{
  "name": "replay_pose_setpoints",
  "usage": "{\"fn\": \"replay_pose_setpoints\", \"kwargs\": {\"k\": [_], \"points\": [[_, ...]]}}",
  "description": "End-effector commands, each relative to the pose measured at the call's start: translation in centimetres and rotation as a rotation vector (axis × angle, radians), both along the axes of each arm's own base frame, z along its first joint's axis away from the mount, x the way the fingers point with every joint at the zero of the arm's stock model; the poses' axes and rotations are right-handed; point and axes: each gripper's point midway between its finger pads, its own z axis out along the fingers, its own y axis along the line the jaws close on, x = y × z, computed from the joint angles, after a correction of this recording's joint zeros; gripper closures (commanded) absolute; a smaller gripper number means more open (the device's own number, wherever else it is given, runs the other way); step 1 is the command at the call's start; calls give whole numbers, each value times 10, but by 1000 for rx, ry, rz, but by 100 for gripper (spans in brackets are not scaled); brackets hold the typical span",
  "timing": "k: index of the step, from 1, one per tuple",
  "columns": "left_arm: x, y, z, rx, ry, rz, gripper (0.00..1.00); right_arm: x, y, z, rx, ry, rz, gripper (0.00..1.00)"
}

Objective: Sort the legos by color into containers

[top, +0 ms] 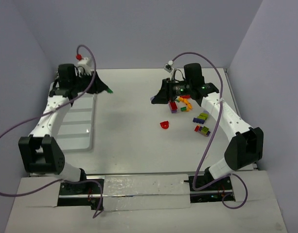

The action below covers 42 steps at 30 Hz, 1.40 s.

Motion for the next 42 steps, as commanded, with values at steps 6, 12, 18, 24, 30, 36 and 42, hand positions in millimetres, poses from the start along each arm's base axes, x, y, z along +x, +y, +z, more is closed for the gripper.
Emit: {"fn": "replay_pose_setpoints", "kwargs": {"k": [6, 12, 18, 24, 30, 36, 42], "points": [[113, 173, -5, 129, 0, 573, 100, 35, -12, 0, -103, -89, -132, 100], [156, 234, -19, 220, 18, 710, 100, 40, -14, -9, -136, -82, -136, 100], [177, 278, -45, 320, 47, 780, 100, 44, -13, -21, -157, -71, -131, 100], [178, 304, -71, 400, 107, 780, 100, 47, -12, -28, -169, -48, -122, 100], [166, 316, -86, 442, 157, 731, 100, 51, -10, -39, -180, -21, -116, 100], [158, 316, -100, 469, 198, 675, 100, 54, -9, -46, -184, -2, -114, 100], [156, 318, -116, 495, 237, 659, 98, 56, -7, -51, -188, 14, -107, 100]]}}
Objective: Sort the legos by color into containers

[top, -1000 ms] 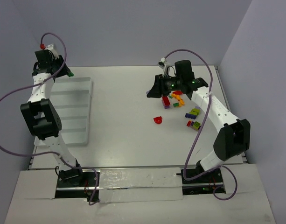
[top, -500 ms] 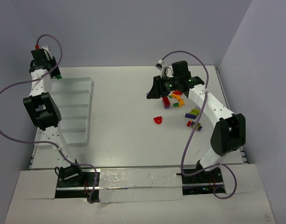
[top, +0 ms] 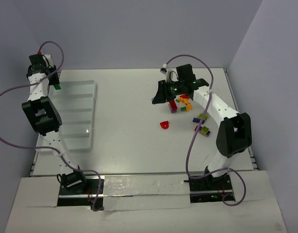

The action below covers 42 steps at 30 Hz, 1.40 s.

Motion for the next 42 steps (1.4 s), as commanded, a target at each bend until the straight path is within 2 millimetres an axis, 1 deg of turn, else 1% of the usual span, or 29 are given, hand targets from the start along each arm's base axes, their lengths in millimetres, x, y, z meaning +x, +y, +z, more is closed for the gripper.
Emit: {"fn": "replay_pose_setpoints", "kwargs": {"k": [1, 5, 12, 14, 15, 16, 17, 18, 19, 20, 21, 22, 23, 24, 26, 27, 28, 30, 31, 32, 33, 34, 35, 36, 37, 38, 40, 41, 42], "points": [[5, 3, -3, 19, 18, -27, 99, 9, 3, 17, 16, -46, 10, 100], [6, 7, -13, 29, 50, -22, 98, 11, 5, 15, 14, -41, 13, 100], [6, 11, -23, 47, 72, -21, 95, 13, 5, 12, 14, -32, 13, 100], [6, 11, -24, 47, 75, -23, 92, 14, 5, 12, 12, -33, 12, 100], [6, 11, -25, 47, 78, -24, 86, 14, 5, 12, 12, -33, 11, 100], [6, 11, -25, 47, 78, -24, 85, 14, 5, 12, 11, -34, 11, 100], [7, 11, -24, 46, 74, -24, 77, 14, 5, 12, 10, -34, 13, 100], [7, 12, -23, 48, 69, -22, 56, 14, 5, 12, 7, -37, 12, 100], [9, 12, -22, 49, 62, -20, 39, 14, 5, 12, 4, -38, 10, 100], [9, 11, -20, 50, 59, -20, 29, 14, 5, 12, 3, -38, 11, 100], [11, 12, -16, 52, 46, -18, 15, 13, 5, 11, 1, -39, 12, 100], [12, 12, -13, 53, 35, -19, 7, 13, 5, 11, -2, -42, 11, 100], [15, 11, -7, 55, 19, -22, 2, 13, 5, 11, -4, -46, 10, 100], [18, 11, 1, 54, -3, -26, 1, 12, 5, 12, -6, -51, 10, 100], [27, 10, 25, 57, -63, -34, 1, 12, 5, 14, -8, -62, 8, 100], [32, 8, 40, 51, -101, -43, 1, 12, 6, 16, -7, -70, 9, 100], [35, 5, 61, 49, -151, -51, 1, 11, 6, 17, -7, -78, 11, 100], [36, -4, 92, 33, -221, -73, 1, 11, 7, 19, -11, -87, 12, 100], [37, -12, 103, 2, -261, -93, 1, 10, 9, 21, -12, -98, 18, 100], [35, -24, 124, -32, -315, -122, 1, 9, 11, 24, -15, -111, 25, 100], [29, -37, 152, -56, -373, -153, 1, 8, 13, 27, -19, -125, 30, 100], [24, -49, 153, -94, -376, -179, 1, 8, 14, 28, -27, -140, 35, 100], [17, -67, 161, -170, -389, -208, 2, 7, 17, 30, -30, -155, 43, 100], [11, -84, 175, -215, -413, -253, 3, 5, 19, 33, -29, -167, 51, 100], [3, -101, 173, -282, -402, -285, 4, 4, 21, 36, -32, -182, 53, 100], [-10, -129, 178, -368, -401, -348, 6, 2, 27, 40, -31, -207, 62, 100], [-41, -183, 171, -507, -356, -445, 10, -3, 35, 49, -43, -282, 96, 100], [-54, -215, 176, -537, -351, -512, 10, -8, 41, 52, -48, -309, 111, 100], [-70, -244, 171, -564, -328, -555, 11, -13, 47, 55, -53, -336, 131, 100]]}}
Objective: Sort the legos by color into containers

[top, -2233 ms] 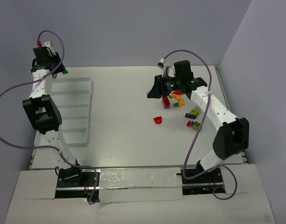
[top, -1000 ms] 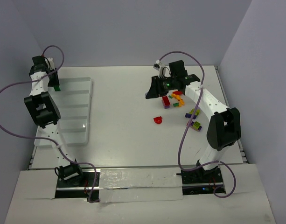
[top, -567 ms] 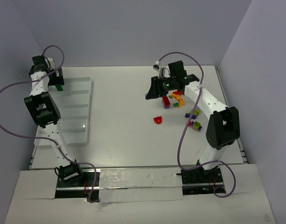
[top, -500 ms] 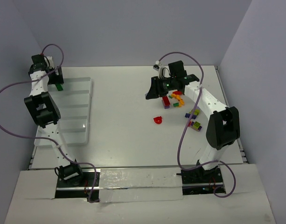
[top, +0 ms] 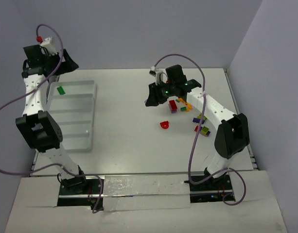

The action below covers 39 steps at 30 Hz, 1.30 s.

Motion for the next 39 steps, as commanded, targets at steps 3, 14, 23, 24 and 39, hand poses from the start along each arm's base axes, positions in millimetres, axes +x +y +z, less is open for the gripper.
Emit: {"fn": "replay_pose_setpoints", "kwargs": {"k": [3, 14, 23, 24, 39], "points": [[-87, -196, 25, -282, -6, -463, 11, -20, 33, 62, 24, -293, 120, 100], [-180, -310, 16, -567, 215, -783, 13, -44, 61, 68, -10, -392, 213, 100], [-211, -329, 11, -607, 264, -865, 20, -39, 63, 65, -41, -401, 167, 100], [-215, -331, 8, -606, 280, -881, 21, -39, 63, 65, -41, -400, 163, 100], [-248, -352, -1, -619, 347, -1001, 35, -32, 62, 64, -65, -416, 125, 100]]}}
